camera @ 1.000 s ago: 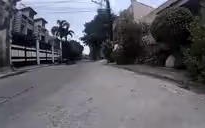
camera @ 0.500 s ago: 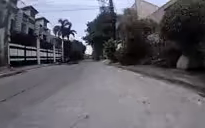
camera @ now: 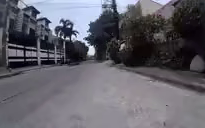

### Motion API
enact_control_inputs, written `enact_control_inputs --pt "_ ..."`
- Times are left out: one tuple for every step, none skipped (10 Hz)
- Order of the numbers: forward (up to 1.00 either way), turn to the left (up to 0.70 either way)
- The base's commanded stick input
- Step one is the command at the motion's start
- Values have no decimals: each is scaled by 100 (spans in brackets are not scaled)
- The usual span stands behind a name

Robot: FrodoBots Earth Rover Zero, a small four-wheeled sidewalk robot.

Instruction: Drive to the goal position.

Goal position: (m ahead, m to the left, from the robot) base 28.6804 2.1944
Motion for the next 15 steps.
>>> enact_control_inputs --pt "100 0" --pt "100 0" --pt "100 0" --pt "100 0" --pt "100 0" --pt "100 0" --pt "100 0" --pt "100 0" --pt "100 0" --pt "100 0" --pt "100 0" --pt "100 0" --pt "100 0" --pt "100 -2" --pt "100 -7"
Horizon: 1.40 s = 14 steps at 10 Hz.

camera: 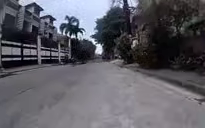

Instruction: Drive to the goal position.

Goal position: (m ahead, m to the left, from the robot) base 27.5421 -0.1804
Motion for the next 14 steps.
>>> enact_control_inputs --pt "100 -26" --pt "100 -40" --pt "100 -33" --pt "100 0" --pt "100 0" --pt "100 0" --pt "100 0" --pt "100 0" --pt "100 0" --pt "100 0" --pt "100 0" --pt "100 0" --pt "100 0" --pt "100 0"
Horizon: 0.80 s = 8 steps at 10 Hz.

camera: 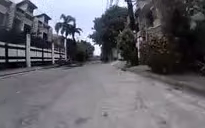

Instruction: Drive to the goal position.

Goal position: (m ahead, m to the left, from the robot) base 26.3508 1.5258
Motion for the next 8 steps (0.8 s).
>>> enact_control_inputs --pt "100 0" --pt "100 0" --pt "100 0" --pt "100 0" --pt "100 0" --pt "100 0" --pt "100 0" --pt "100 0"
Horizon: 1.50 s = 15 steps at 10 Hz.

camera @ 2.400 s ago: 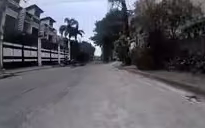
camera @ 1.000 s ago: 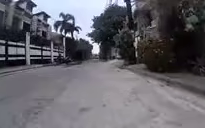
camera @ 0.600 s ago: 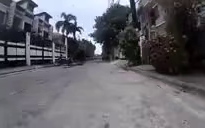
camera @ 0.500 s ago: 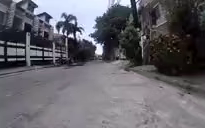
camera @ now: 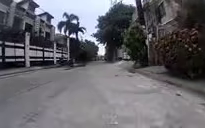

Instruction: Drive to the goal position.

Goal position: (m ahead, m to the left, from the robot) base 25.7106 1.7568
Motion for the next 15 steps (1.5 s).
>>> enact_control_inputs --pt "100 -6" --pt "100 -28" --pt "100 -40" --pt "100 -40" --pt "100 -40" --pt "100 -40" --pt "100 -38" --pt "100 -18" --pt "100 0" --pt "100 0" --pt "100 0" --pt "100 0" --pt "100 0" --pt "100 0" --pt "100 0"
